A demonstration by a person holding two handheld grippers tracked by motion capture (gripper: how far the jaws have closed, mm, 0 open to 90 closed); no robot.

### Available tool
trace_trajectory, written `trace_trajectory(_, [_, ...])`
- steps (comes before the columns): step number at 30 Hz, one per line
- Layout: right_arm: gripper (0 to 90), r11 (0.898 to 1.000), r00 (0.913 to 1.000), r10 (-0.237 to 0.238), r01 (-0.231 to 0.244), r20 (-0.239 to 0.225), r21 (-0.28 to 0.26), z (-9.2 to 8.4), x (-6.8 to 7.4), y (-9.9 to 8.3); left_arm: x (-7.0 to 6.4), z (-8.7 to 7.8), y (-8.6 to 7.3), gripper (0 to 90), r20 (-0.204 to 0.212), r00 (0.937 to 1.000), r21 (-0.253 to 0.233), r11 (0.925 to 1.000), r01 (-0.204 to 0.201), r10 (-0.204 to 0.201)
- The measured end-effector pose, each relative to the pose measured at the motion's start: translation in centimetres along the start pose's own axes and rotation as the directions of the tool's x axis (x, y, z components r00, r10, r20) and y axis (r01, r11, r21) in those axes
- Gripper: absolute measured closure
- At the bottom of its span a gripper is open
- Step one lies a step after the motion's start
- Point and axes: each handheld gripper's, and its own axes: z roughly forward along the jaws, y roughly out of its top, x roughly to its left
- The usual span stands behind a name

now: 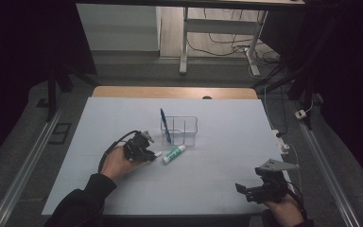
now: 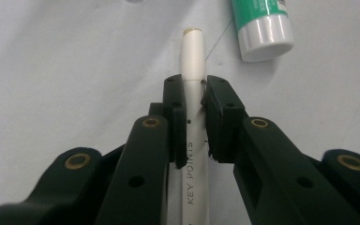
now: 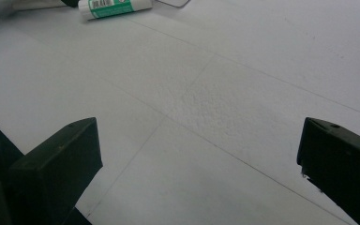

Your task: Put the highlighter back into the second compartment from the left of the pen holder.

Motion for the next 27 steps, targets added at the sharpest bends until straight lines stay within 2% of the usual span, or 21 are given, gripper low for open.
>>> trace_trajectory(5, [0.0, 1.000, 1.0000, 0.002, -0.002, -0.002, -0.002, 0.0, 0.0, 0.0, 0.2, -0.2, -0.1, 78.4, 0.006, 0.9998, -0.011, 0.9998, 0.017, -0.016])
trace_trajectory(14, [0.0, 1.000, 1.0000, 0.004, -0.004, -0.003, -0.003, 0.0, -0.1, 0.0, 0.6, -1.7, -0.2, 78.4, 0.016, 0.9986, -0.100, 0.9936, 0.052, -0.051])
trace_trajectory(21, [0.0, 1.000, 1.0000, 0.005, -0.005, -0.003, -0.003, 0.0, -0.1, 0.0, 0.5, -2.9, -0.3, 78.4, 0.015, 0.9980, -0.187, 0.9803, 0.063, -0.061])
trace_trajectory(23, [0.0, 1.000, 1.0000, 0.006, -0.006, -0.005, -0.003, 0.0, -0.1, 0.0, 0.3, -3.3, -0.2, 78.3, 0.007, 0.9985, -0.205, 0.9773, 0.055, -0.055])
trace_trajectory(26, [0.0, 1.000, 1.0000, 0.007, -0.007, -0.005, -0.004, 0.0, -0.1, 0.0, 0.1, -4.0, 0.0, 78.4, 0.002, 0.9988, -0.239, 0.9699, 0.049, -0.049])
trace_trajectory(27, [0.0, 1.000, 1.0000, 0.007, -0.008, -0.005, -0.003, 0.0, -0.1, 0.0, -0.1, -4.3, 0.0, 78.3, 0.003, 0.9984, -0.256, 0.9651, 0.056, -0.057])
